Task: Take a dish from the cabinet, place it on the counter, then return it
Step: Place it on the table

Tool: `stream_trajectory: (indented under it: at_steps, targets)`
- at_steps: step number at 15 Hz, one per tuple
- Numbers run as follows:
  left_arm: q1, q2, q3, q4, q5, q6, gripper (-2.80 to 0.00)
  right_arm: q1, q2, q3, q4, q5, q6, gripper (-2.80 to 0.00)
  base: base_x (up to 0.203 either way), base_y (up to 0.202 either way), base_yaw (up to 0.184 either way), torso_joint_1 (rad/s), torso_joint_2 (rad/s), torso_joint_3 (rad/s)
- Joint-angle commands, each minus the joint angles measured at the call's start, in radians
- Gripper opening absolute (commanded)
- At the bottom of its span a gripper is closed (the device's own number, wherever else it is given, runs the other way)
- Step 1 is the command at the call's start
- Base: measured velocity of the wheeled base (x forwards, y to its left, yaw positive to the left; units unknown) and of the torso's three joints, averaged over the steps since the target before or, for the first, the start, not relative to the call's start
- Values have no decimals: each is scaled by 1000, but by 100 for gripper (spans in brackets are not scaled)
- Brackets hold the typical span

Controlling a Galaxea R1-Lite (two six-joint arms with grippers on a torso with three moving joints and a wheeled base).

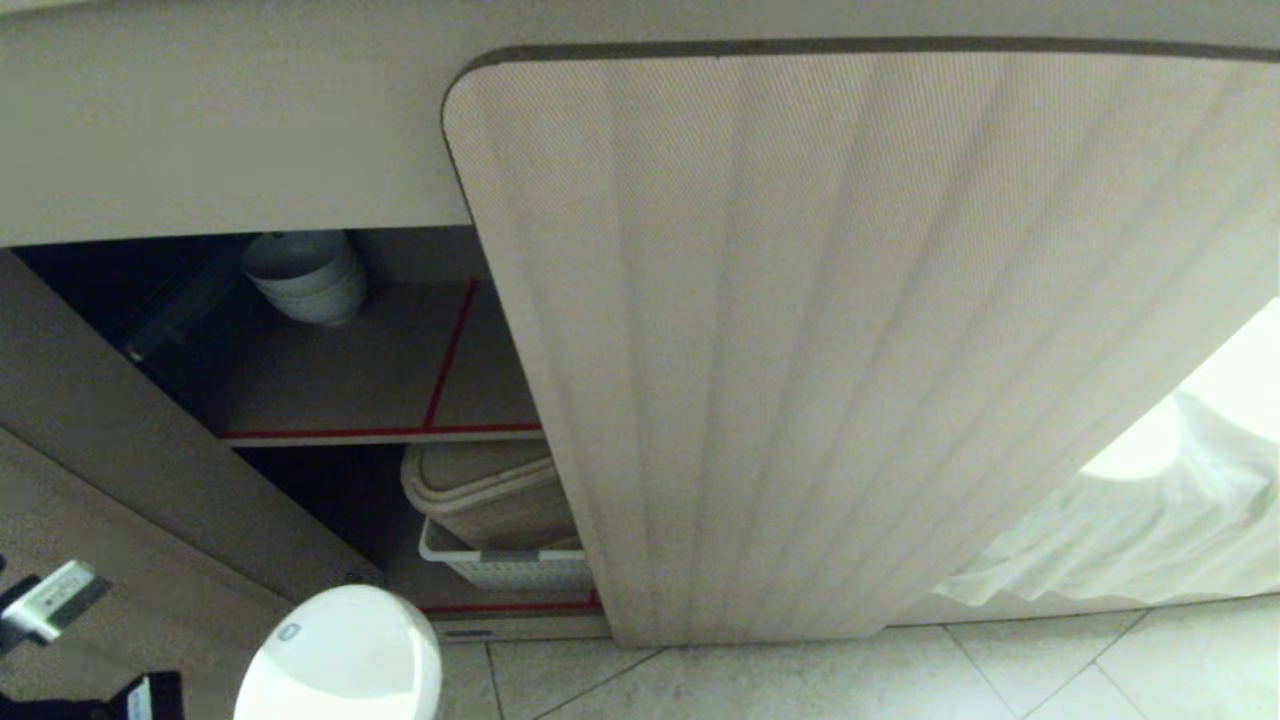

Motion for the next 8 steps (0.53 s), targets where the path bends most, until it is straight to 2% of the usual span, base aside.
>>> stream_trajectory:
  at_steps: [1, 3, 5, 8]
  targets:
    - [0, -48, 13, 7, -2, 21, -280, 0, 0, 0, 0, 0, 0, -280, 0, 0, 0, 0, 0, 0]
    - [0, -55, 13, 8, 0, 59, -280, 0, 0, 0, 0, 0, 0, -280, 0, 0, 0, 0, 0, 0]
    - [-9, -73, 12, 19, -2, 128, -280, 0, 0, 0, 0, 0, 0, -280, 0, 0, 0, 0, 0, 0]
    - [-46, -82, 6, 42, 0, 149, -280, 0, 0, 0, 0, 1, 0, -280, 0, 0, 0, 0, 0, 0]
